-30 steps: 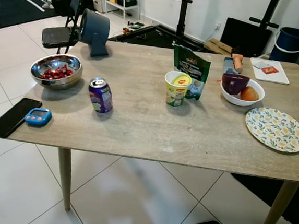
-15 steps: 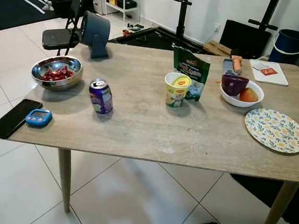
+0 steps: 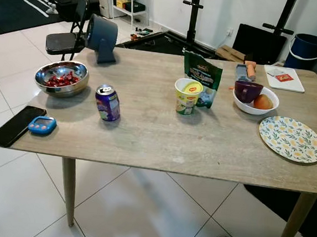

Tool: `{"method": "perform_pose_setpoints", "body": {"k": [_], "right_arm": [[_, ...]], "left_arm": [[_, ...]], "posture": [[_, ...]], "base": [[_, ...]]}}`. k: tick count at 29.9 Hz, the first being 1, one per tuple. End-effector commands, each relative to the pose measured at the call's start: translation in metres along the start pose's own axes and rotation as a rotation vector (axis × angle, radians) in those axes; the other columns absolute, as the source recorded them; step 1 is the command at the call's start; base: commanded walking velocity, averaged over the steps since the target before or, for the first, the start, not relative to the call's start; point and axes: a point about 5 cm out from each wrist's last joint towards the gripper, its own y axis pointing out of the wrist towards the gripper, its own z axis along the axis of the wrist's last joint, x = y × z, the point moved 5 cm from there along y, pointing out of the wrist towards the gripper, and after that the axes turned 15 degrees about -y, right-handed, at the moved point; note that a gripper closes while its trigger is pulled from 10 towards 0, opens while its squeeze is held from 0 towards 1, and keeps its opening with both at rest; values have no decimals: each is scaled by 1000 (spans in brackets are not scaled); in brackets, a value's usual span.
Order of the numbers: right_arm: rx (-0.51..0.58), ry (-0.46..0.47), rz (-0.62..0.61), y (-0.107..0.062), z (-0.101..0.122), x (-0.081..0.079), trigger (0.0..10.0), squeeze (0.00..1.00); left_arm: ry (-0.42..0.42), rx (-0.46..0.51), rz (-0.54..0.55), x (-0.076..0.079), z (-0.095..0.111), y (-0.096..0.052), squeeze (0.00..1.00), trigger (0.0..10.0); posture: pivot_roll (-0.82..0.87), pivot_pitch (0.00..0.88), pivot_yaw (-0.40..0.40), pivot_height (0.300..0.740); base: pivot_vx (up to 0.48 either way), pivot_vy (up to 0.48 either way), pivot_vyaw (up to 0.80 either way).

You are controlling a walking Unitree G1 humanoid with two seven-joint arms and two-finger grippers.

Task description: Restocking fridge

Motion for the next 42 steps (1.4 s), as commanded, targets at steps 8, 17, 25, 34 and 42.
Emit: {"method": "perform_pose_setpoints", "body": {"k": [8,17,25,34,42], "right_arm": [[-11,-12,59,0,-2,-16,10000,0],[-20,0,50,-1,-7,-13,10000,0],[-36,28,67,-2,-15,-25,10000,0],[-35,24,66,-2,-13,-23,10000,0],[-27,24,64,-1,-10,-22,10000,0]], "left_arm": [[-4,79,-60,17,27,2,0,10000],[-19,69,-38,8,20,1,0,10000],[-25,60,-46,10,15,1,0,10000],[-23,75,-50,10,23,1,0,10000],[-25,73,-46,8,22,1,0,10000]], "posture": [[-13,90,7,740],[-6,90,18,740],[-5,97,25,740],[7,92,27,740],[8,90,26,740]], "base": [[0,0,0],[0,0,0],[0,0,0],[0,0,0],[0,0,0]]}}
